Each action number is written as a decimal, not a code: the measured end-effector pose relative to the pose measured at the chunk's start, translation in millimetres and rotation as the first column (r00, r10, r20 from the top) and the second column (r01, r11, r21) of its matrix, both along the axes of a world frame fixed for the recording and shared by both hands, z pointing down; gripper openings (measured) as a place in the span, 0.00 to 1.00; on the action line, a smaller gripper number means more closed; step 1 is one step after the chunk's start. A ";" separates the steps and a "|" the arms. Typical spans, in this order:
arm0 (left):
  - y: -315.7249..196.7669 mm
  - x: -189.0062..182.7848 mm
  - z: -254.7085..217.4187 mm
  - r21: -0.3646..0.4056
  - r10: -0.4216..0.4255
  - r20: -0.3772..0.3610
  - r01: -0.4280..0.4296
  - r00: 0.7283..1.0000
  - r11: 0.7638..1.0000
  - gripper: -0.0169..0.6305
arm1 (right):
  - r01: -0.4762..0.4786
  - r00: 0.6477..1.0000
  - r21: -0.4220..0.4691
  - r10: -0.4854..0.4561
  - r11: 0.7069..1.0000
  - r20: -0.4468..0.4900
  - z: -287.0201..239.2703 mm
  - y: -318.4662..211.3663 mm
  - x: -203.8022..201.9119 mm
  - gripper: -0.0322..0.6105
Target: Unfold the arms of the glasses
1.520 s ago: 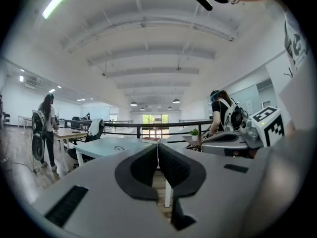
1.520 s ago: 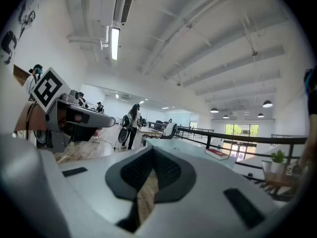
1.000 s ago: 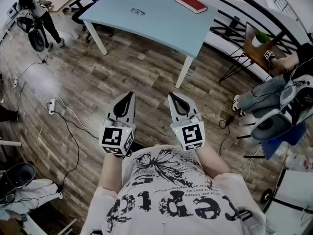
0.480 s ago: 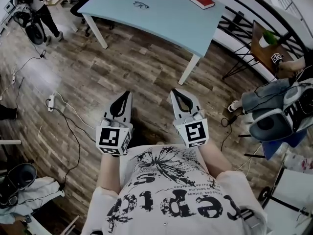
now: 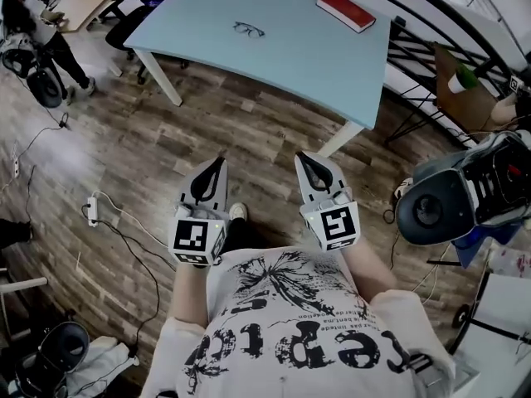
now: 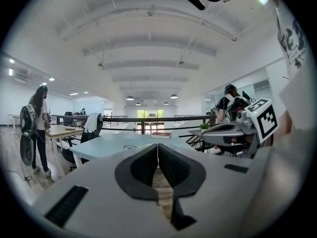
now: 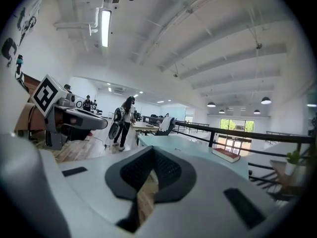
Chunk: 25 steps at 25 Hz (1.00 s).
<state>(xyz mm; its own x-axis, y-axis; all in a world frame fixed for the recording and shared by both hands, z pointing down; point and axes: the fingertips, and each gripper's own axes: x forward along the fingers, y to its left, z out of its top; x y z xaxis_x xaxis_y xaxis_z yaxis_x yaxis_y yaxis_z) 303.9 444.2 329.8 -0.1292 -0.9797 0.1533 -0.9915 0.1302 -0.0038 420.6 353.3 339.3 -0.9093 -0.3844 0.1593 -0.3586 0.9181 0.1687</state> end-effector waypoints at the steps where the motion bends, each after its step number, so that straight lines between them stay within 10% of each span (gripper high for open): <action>1: -5.5 -21.7 -3.5 0.001 0.011 0.002 -0.011 1.000 1.000 0.05 | -0.013 1.000 0.000 0.013 1.000 0.004 -3.5 -5.4 -21.6 0.06; 10: -58.2 -179.9 -12.0 -0.023 0.086 0.004 -0.086 0.996 0.996 0.05 | -0.110 0.994 -0.045 0.111 0.993 0.019 -9.3 -67.5 -174.3 0.06; 25: -227.2 -317.4 20.5 -0.068 0.107 -0.006 -0.108 0.994 0.992 0.05 | -0.147 0.989 -0.051 0.145 0.988 -0.032 25.7 -243.3 -308.2 0.06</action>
<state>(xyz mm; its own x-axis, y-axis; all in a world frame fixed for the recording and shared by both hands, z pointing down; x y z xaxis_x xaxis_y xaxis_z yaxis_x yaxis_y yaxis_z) -13.6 217.0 350.4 -0.0233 -0.9751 0.2204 -0.9997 0.0223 -0.0071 112.4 109.9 365.0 -0.8389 -0.5030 0.2079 -0.4851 0.8642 0.1332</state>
